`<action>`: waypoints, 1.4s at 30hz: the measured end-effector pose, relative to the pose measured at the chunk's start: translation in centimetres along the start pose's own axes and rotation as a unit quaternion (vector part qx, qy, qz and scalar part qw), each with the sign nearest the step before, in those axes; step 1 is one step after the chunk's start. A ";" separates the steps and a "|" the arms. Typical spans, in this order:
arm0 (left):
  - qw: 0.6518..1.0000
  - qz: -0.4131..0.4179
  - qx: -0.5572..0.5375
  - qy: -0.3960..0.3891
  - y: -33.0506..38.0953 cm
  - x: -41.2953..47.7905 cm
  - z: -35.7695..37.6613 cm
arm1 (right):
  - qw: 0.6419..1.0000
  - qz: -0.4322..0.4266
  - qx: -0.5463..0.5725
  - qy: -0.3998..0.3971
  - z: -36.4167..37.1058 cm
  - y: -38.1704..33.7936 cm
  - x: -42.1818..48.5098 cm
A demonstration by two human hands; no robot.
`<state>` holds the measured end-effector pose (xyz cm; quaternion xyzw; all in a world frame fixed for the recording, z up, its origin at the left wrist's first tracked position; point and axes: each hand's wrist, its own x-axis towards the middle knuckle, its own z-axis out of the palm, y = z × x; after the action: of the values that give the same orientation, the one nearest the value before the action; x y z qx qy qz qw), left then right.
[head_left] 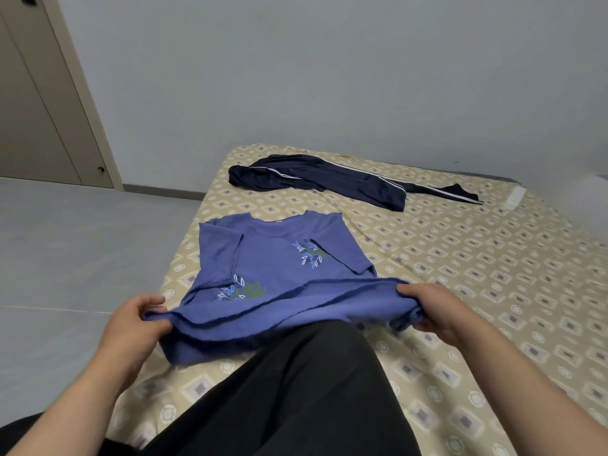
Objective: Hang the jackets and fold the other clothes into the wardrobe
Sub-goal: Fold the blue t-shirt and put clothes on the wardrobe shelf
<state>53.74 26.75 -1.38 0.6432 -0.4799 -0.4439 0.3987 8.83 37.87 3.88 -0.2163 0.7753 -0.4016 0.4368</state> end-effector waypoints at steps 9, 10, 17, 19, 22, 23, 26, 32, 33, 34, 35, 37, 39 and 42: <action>0.996 -0.024 0.067 0.052 -2.5 3.4 0.2 | 0.992 0.008 -0.123 -0.022 4.2 -1.3 5.4; 0.997 -0.028 0.057 0.050 -2.6 4.0 0.1 | 0.993 0.006 -0.118 -0.008 4.5 -1.4 5.8; 0.997 -0.051 0.042 0.035 -3.9 7.2 0.0 | 0.994 -0.002 -0.056 0.094 5.0 -0.5 9.8; 0.997 -0.076 0.029 0.017 -4.3 7.4 0.4 | 0.991 -0.013 -0.054 0.122 5.1 0.3 10.7; 0.990 -0.141 -0.001 -0.030 -4.9 7.5 1.0 | 0.990 0.015 -0.074 0.117 5.2 1.9 11.8; 0.987 -0.156 -0.008 -0.045 -5.0 7.5 1.2 | 0.990 0.012 -0.083 0.115 5.2 2.4 12.1; 0.981 -0.182 -0.018 -0.071 -5.5 8.1 1.3 | 0.985 -0.028 -0.107 0.135 5.2 2.9 12.8; 0.993 -0.064 -0.094 0.019 -4.3 9.9 1.9 | 0.934 -0.205 -0.094 0.276 4.6 2.3 13.4; 0.994 -0.042 -0.098 0.030 -3.9 10.2 2.2 | 0.930 -0.222 -0.091 0.279 4.5 1.9 13.6; 0.994 -0.032 -0.101 0.030 -3.8 10.5 2.5 | 0.933 -0.225 -0.096 0.264 4.5 1.5 14.1; 0.994 -0.035 -0.104 0.025 -3.9 10.7 2.9 | 0.944 -0.211 -0.105 0.229 4.5 1.2 14.4; 0.991 -0.075 -0.113 0.010 -4.8 11.0 3.5 | 0.976 -0.135 -0.112 0.127 4.3 1.5 15.0; 0.990 -0.101 -0.102 0.010 -6.0 11.3 4.0 | 0.995 -0.063 -0.072 0.019 3.7 2.5 15.0; 0.990 -0.118 -0.070 0.027 -6.8 11.8 4.2 | 0.998 -0.045 -0.032 -0.031 2.6 3.7 15.4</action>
<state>53.21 16.43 -11.24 0.6778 -0.3575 -0.5031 0.3997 3.06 28.34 -7.63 -0.2771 0.7630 -0.3893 0.4353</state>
